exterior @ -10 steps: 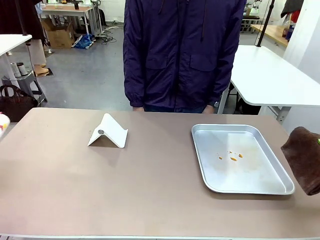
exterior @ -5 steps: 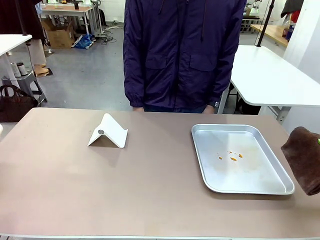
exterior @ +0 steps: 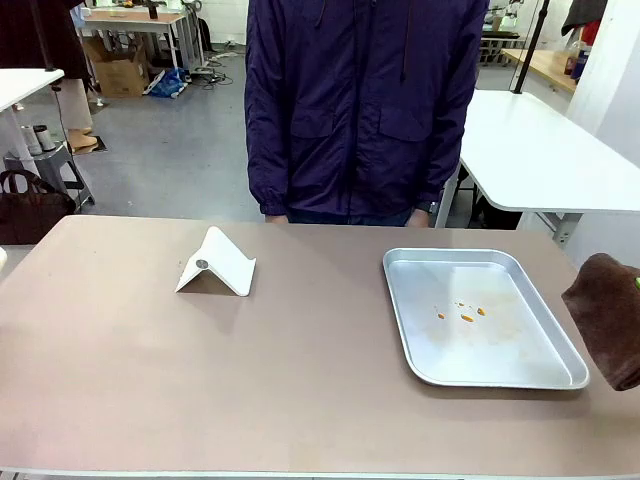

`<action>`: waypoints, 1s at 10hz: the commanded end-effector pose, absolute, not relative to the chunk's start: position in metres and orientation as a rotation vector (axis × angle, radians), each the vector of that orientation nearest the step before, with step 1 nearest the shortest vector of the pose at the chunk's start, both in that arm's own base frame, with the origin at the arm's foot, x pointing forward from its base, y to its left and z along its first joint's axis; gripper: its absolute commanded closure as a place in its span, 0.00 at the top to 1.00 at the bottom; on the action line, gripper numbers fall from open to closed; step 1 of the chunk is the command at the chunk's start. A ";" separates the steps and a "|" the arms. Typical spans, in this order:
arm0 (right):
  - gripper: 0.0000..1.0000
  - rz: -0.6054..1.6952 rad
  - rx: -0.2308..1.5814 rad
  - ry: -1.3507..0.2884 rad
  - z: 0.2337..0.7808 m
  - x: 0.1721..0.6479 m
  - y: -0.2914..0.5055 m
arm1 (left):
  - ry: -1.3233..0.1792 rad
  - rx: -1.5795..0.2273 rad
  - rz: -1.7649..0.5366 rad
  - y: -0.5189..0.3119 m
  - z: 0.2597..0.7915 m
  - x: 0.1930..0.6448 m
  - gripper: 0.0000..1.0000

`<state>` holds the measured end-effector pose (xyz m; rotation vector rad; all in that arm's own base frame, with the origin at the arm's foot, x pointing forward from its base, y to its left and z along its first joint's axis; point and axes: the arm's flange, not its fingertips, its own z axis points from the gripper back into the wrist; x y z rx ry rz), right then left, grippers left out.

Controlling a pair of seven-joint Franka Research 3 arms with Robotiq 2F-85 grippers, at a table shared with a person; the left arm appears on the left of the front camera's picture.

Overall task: Clean the surface of the table.
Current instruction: Clean the area not pointed to by the person.

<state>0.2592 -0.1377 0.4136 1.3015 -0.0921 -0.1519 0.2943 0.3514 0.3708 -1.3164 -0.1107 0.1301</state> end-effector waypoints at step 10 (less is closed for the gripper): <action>0.09 -0.152 1.301 -0.092 0.414 0.259 -0.138 | -0.109 -1.314 0.136 0.350 0.377 0.294 0.22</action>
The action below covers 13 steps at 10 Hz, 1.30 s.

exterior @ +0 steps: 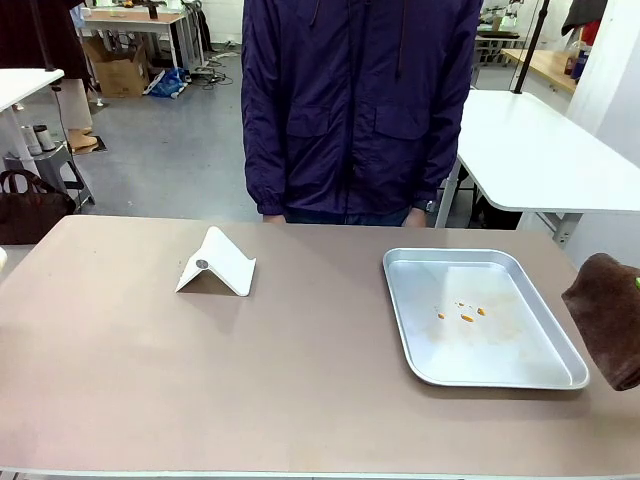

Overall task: Clean the surface of the table.
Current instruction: Clean the area not pointed to by the person.

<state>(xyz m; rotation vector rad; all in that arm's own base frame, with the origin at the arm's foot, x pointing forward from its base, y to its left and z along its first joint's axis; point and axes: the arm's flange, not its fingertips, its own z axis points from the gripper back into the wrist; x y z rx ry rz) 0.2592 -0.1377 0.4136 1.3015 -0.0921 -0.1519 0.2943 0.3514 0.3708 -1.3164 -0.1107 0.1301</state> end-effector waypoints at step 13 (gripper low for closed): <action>0.09 -0.143 0.213 0.031 0.437 0.465 -0.027 | -0.109 -1.314 0.136 0.350 0.377 0.294 0.22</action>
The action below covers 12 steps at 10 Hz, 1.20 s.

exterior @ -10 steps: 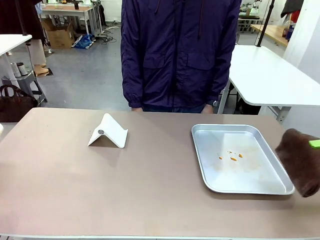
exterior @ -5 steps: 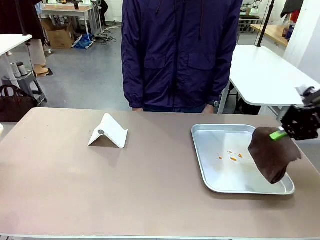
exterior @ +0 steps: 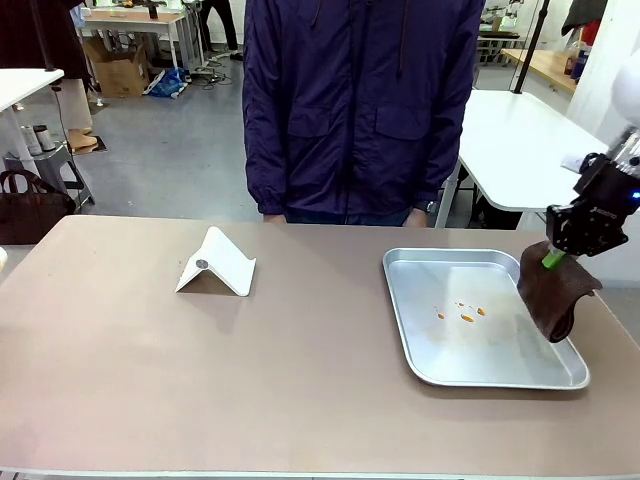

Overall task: Clean the surface of the table.
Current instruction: Clean the area not pointed to by the person.

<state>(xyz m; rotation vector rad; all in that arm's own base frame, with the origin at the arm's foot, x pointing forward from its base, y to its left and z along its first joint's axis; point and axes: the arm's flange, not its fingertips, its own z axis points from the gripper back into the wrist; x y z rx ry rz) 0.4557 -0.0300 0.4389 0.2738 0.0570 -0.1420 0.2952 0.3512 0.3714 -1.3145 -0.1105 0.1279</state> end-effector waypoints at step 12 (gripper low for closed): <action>0.09 -0.029 0.539 -0.082 0.312 0.491 -0.005 | -0.109 -1.314 0.136 0.350 0.377 0.294 0.22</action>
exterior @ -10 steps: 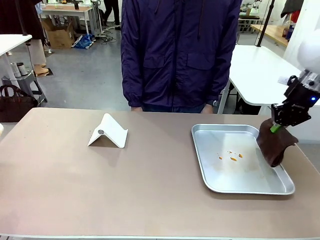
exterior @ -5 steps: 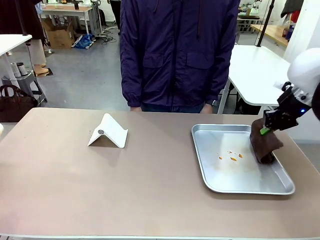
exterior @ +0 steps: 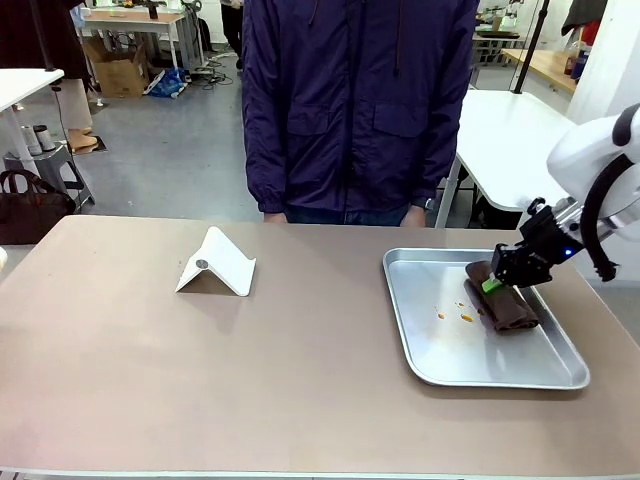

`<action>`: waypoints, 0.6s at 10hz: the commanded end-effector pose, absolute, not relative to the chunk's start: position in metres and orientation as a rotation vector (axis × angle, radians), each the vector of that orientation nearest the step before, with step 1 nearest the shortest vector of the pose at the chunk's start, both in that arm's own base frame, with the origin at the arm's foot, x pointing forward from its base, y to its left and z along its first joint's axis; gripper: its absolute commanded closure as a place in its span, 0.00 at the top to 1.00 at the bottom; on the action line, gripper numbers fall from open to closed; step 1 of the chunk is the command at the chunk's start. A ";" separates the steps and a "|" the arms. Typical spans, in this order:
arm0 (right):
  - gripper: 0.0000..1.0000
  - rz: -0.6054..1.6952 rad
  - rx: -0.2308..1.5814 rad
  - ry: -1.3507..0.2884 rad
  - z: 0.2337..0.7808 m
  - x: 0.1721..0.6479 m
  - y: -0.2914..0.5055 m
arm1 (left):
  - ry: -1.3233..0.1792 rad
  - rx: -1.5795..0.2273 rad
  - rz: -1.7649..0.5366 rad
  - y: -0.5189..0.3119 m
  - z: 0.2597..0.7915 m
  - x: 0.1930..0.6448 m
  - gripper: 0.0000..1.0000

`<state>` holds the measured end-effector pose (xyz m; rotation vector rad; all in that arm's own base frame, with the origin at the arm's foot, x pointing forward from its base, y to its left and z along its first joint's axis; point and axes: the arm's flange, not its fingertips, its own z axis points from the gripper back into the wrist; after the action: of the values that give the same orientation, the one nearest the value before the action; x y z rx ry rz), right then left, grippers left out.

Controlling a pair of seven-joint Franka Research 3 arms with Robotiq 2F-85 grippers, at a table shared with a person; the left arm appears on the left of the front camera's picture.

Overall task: Clean the surface of the table.
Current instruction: Clean the area not pointed to by the person.

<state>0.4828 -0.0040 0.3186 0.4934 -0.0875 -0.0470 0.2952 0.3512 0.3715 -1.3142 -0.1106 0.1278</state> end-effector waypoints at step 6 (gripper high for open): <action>0.09 -0.059 0.758 -0.056 0.285 0.487 0.031 | -0.109 -1.314 0.136 0.350 0.377 0.294 0.22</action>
<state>0.4876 0.0246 0.2882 0.7007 -0.0292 -0.0849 0.2953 0.3512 0.3715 -1.3143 -0.1106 0.1278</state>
